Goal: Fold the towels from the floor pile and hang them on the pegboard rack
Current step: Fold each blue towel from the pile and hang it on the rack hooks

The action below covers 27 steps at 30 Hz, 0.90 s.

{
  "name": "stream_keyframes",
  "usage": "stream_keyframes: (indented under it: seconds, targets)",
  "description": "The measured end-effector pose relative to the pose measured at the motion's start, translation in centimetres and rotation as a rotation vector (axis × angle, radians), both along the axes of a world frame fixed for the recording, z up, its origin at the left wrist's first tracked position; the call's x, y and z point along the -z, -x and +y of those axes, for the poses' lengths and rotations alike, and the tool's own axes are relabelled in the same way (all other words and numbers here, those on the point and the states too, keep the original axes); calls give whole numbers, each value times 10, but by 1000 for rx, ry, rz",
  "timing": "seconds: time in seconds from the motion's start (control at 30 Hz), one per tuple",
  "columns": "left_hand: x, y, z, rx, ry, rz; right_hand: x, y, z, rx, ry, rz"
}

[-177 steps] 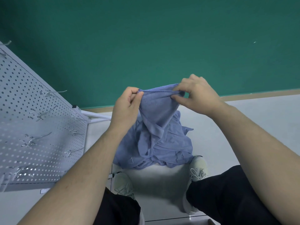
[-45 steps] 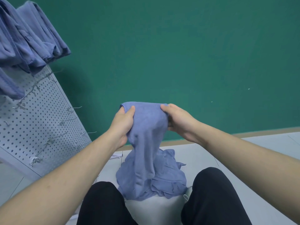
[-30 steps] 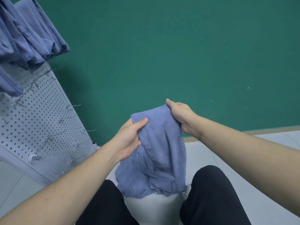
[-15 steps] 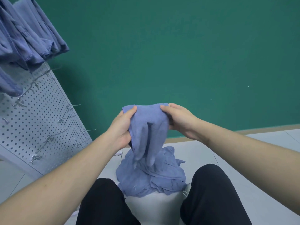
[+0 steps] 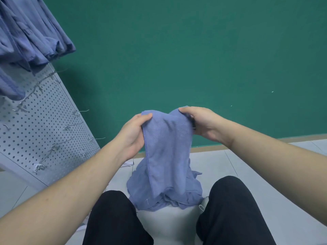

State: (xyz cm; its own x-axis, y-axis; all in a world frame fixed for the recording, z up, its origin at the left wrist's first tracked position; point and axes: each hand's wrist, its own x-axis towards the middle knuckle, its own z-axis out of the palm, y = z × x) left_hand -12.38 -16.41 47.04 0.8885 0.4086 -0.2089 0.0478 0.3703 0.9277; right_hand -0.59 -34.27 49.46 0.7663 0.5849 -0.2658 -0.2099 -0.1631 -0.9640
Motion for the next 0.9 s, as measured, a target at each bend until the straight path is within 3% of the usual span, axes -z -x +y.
stream_keyframes:
  seconds: [0.4,0.53,0.8,0.9]
  targets:
    - [-16,-3,1,-151,-82,-14,-12,-7,-7,95,-78,-150]
    - [-27,1,2,-52,-151,-21,-16,-12,-10,108,-133,-179]
    - [-36,3,6,88,-363,80,-29,-19,-18,-97,59,-263]
    - [-38,4,7,128,-410,120,-32,-19,-19,-119,61,-202]
